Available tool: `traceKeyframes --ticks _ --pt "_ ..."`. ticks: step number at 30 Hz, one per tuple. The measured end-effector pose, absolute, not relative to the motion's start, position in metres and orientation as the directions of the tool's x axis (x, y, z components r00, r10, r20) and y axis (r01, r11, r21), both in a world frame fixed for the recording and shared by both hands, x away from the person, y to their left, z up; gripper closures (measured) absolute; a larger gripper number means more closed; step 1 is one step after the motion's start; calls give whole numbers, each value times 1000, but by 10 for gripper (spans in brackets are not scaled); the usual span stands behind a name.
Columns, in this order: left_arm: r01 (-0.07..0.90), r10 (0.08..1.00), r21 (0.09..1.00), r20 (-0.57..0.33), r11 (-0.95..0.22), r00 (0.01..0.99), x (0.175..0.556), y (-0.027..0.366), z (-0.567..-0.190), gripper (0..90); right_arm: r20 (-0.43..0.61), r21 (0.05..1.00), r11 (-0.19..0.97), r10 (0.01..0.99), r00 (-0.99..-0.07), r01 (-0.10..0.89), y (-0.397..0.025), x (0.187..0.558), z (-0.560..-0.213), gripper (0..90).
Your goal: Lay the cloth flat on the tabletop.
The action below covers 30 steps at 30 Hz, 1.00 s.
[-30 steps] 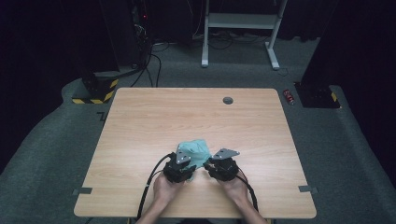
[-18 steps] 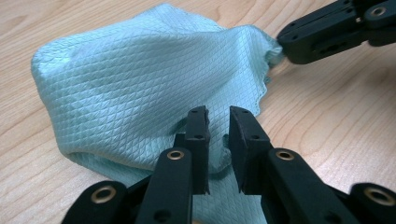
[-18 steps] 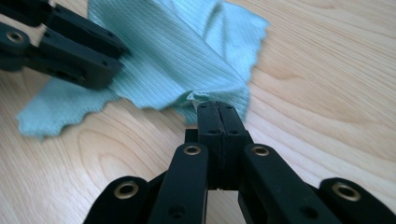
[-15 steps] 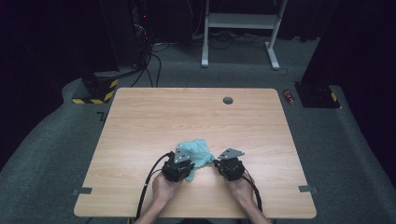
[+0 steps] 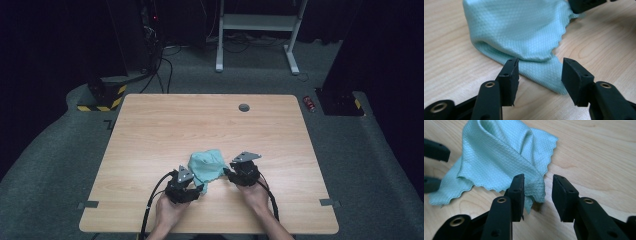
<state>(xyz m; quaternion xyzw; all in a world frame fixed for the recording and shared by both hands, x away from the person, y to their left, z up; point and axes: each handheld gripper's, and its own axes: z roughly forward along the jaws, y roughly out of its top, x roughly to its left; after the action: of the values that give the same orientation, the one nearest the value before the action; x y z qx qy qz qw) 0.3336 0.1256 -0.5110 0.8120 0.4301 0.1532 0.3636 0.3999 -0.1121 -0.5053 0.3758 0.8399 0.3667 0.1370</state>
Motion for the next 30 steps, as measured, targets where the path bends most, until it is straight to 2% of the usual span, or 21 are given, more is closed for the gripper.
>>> traceKeyframes --ticks 3,4,5,6,7,8,9,15,18,20,22,25,27,29,30 --pt "595 811 710 -57 -377 582 333 121 -514 468 77 703 443 730 -680 556 -109 406 -509 659" --pt "599 813 705 -56 -379 580 334 120 -515 470 80 695 450 726 -683 560 -108 407 -509 735" --pt "596 811 701 -43 -392 584 334 118 -516 492 68 694 469 712 -699 546 -107 408 -509 851" --pt "596 811 699 -39 -395 583 334 117 -516 492 68 694 469 712 -699 546 -107 408 -509 851" --pt "591 814 701 -26 -399 581 334 116 -516 548 56 694 478 710 -702 539 -106 406 -508 899" --pt "587 813 700 -17 -406 582 335 116 -516 548 56 694 478 710 -702 539 -106 406 -508 899" --pt "586 809 701 -23 -406 588 336 117 -516 610 46 700 479 709 -704 529 -107 406 -506 900" --pt "579 796 698 -21 -422 605 338 120 -515 809 54 718 448 726 -685 532 -114 406 -501 900" --pt "572 795 699 -9 -429 607 337 122 -514 839 71 718 438 728 -682 541 -118 407 -500 899" --pt "570 794 701 -8 -429 607 337 123 -514 845 77 719 437 723 -686 541 -119 407 -500 865" --pt "574 795 704 -23 -418 606 337 125 -514 854 88 723 423 729 -679 547 -118 408 -501 712" --pt "574 794 709 -34 -409 607 338 127 -513 858 92 718 418 735 -671 556 -116 412 -504 633" --pt "570 793 712 -31 -410 608 338 128 -512 860 103 703 420 738 -667 574 -114 415 -508 637" --pt "569 794 716 -35 -404 607 338 130 -511 861 115 689 429 731 -672 584 -113 418 -512 737" --pt "566 793 716 -30 -407 609 339 131 -510 862 127 685 430 724 -678 588 -113 419 -514 816"
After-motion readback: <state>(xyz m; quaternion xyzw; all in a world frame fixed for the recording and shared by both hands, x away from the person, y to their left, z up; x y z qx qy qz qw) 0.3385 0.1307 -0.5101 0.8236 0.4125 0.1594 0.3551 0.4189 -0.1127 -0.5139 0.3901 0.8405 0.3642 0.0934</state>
